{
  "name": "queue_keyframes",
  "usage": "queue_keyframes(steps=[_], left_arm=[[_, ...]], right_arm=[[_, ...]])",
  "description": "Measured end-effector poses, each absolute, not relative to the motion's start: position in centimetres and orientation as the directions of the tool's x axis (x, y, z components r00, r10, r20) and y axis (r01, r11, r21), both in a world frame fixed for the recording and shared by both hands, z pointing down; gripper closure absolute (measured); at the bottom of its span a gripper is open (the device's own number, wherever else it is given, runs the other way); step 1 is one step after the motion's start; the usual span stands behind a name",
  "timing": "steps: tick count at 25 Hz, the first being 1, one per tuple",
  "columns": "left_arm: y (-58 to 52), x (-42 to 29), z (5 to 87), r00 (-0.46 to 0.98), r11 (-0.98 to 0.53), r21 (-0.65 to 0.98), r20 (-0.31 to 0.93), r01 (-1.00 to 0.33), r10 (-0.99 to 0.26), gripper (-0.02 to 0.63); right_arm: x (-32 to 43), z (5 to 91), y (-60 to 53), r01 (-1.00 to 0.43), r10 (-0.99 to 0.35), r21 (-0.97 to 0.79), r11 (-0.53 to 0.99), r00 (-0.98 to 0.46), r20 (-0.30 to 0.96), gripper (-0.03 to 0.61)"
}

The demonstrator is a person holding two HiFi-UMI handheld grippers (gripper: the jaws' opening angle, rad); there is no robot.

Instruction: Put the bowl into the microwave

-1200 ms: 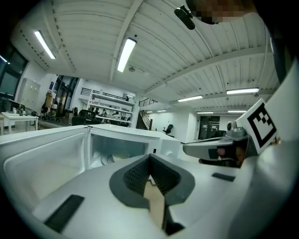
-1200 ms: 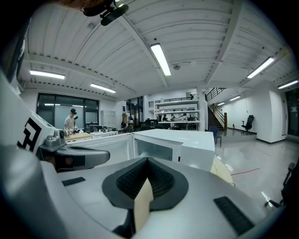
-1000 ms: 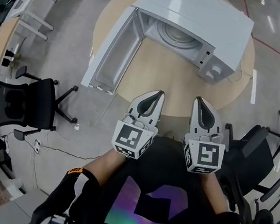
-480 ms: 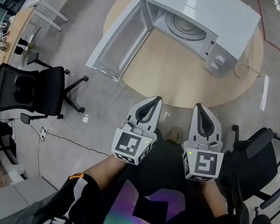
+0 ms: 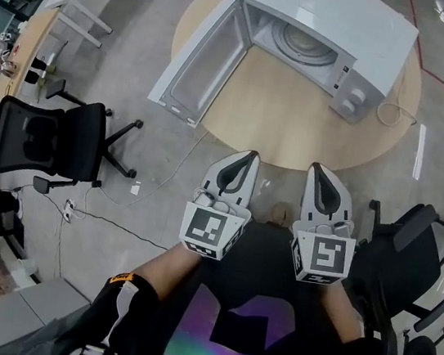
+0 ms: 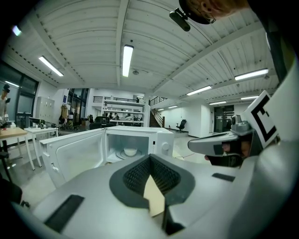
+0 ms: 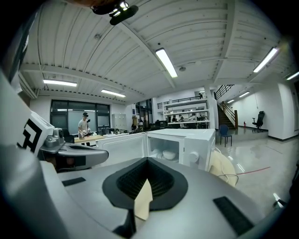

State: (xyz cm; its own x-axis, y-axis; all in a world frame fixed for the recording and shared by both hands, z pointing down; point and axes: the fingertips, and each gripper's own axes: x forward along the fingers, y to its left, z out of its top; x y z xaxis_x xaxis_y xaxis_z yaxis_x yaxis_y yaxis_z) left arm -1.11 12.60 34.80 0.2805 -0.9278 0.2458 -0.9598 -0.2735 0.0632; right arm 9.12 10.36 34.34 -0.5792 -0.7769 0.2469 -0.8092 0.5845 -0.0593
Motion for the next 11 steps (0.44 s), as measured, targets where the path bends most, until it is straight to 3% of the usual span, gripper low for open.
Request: queue_keyframes(steps=[11], left_arm=[[13.0, -2.2, 33.6, 0.329, -0.323, 0.062, 0.224, -0.944, -0.917, 0.568]], right_arm=[[8.0, 33.5, 11.2, -0.835, -0.801, -0.048, 0.549, -0.541, 0.257, 0.565]])
